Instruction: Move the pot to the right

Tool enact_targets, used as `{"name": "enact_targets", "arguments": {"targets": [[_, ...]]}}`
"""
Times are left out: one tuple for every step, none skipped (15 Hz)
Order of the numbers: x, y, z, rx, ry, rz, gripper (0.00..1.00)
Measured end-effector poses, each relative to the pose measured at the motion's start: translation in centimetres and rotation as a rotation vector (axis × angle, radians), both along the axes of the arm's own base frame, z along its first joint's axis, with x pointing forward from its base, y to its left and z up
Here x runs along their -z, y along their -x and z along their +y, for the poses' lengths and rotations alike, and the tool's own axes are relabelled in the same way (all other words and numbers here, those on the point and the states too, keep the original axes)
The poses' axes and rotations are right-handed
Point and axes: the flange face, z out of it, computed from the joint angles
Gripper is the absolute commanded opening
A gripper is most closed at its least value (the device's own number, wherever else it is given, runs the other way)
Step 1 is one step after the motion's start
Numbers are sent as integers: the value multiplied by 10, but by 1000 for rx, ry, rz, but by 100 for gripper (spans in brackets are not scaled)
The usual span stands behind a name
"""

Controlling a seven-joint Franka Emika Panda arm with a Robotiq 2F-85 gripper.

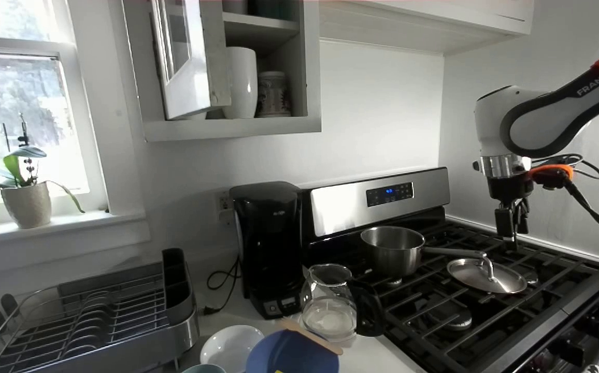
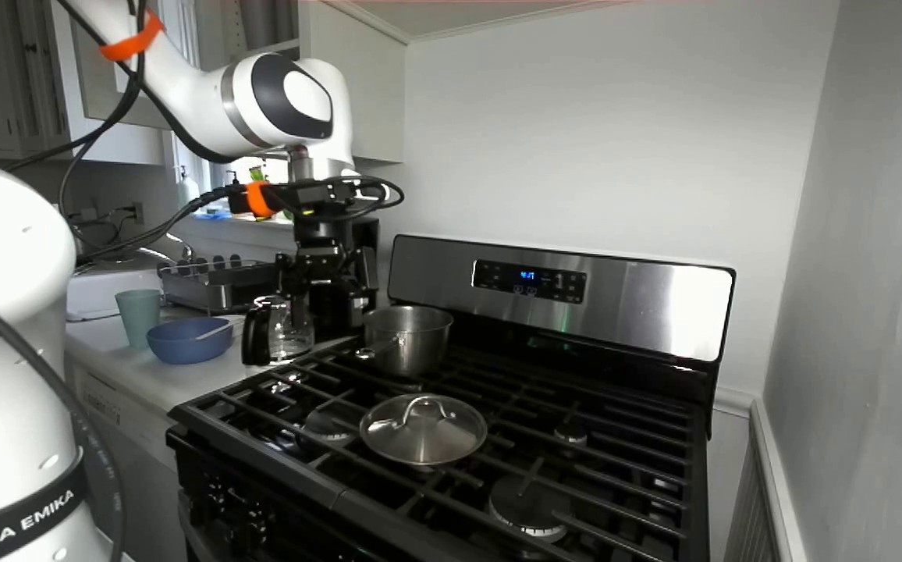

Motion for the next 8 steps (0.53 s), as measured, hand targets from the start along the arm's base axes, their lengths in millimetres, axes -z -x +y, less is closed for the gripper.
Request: {"name": "enact_targets", "arguments": {"targets": [[5,-4,0,-13,-8,-8,100],[11,-8,-1,-24,-16,-14,100],[18,-12,-2,-33,-25,-20,100],[23,-16,-4,-41,-36,-28,100],[28,-20,-5,-48,-48,-36,100],[32,-24,-6,-57,-58,-41,100],[36,-28,-6,-66,-68,-45,100],[40,-31,-6,-74,-77,-47,100]]}}
